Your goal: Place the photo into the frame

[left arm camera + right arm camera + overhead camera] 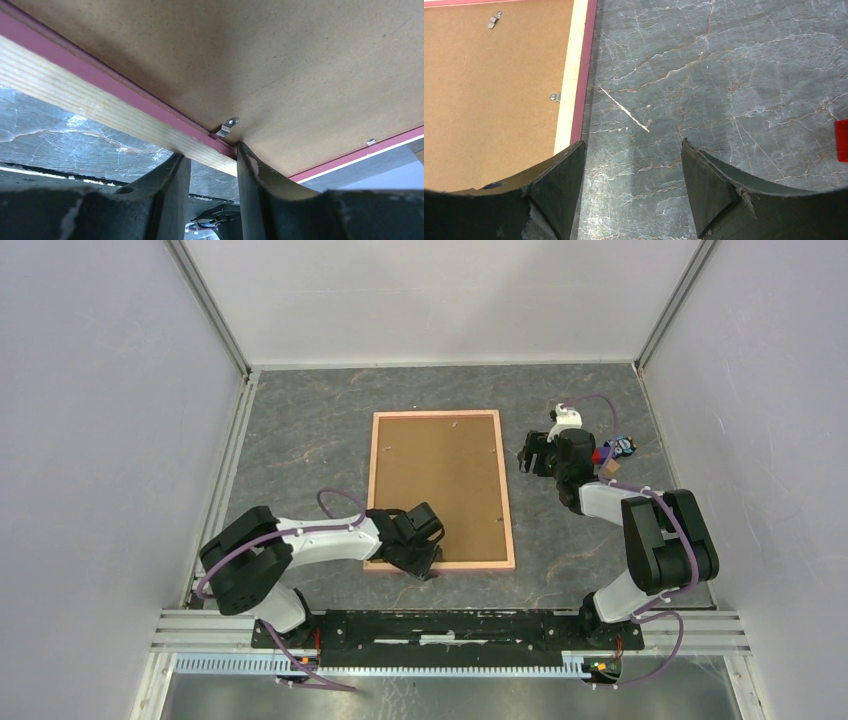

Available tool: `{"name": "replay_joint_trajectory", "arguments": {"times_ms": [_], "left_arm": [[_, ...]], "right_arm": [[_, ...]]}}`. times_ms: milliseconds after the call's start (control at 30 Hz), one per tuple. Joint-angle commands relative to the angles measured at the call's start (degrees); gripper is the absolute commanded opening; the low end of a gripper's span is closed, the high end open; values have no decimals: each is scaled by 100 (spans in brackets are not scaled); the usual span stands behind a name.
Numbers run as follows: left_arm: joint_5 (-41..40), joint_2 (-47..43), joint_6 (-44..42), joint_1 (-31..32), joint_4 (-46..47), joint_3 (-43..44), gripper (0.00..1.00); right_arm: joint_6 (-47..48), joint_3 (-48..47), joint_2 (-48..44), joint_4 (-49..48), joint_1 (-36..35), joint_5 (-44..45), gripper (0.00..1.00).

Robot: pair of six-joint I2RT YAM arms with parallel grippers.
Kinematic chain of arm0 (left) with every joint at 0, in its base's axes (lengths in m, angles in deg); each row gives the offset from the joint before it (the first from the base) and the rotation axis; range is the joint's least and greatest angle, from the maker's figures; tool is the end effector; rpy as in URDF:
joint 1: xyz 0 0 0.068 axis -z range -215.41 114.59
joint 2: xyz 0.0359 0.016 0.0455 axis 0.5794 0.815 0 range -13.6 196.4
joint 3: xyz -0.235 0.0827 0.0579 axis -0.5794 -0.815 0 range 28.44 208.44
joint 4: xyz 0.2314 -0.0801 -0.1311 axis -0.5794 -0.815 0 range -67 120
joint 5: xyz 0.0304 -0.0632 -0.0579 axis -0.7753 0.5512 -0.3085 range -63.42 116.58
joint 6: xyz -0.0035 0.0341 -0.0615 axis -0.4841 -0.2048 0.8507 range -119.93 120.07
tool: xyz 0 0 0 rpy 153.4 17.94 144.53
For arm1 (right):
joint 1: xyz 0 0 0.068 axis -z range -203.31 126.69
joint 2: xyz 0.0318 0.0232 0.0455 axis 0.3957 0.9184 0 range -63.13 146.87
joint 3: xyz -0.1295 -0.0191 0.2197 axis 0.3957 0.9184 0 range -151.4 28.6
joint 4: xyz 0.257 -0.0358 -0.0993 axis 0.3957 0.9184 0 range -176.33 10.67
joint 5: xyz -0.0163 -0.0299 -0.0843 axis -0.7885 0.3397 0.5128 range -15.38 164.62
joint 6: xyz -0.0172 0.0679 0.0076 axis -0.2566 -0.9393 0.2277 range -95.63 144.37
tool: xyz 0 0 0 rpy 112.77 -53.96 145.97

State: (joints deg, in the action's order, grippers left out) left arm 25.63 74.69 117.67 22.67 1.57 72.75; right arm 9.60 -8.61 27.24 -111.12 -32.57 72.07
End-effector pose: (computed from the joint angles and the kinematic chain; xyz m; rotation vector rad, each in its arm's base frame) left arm 0.1504 -0.2396 0.0953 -1.5310 2.6694 -0.4750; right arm 0.3378 0.0576 0.1233 0.0722 2.0779 0.3034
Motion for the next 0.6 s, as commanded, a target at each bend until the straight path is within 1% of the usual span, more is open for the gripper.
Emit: {"name": "replay_joint_trajectory", "arguments": {"times_ms": [0, 133, 233, 267, 433, 533, 567], "left_arm": [[-681, 325, -703, -136, -705, 9, 34], [-877, 715, -2180, -430, -872, 259, 30], [-999, 922, -3143, -669, -1047, 459, 22], [-1110, 933, -3411, -732, -1124, 501, 19], [-1411, 870, -4841, -954, -936, 639, 8], [-1462, 892, -5808, -1029, -875, 837, 6], [-1458, 912, -6095, -1060, -904, 925, 4]], "right_arm": [[-18, -14, -85, -245, 24, -42, 76], [3, 1, -87, -214, 23, 5, 76], [15, -14, -75, -202, 22, 35, 76], [15, -28, -72, -194, 21, 35, 76], [26, -23, -76, -173, 24, 62, 76], [22, -54, -40, -178, 22, 38, 76], [20, -67, -33, -168, 26, 35, 76]]}}
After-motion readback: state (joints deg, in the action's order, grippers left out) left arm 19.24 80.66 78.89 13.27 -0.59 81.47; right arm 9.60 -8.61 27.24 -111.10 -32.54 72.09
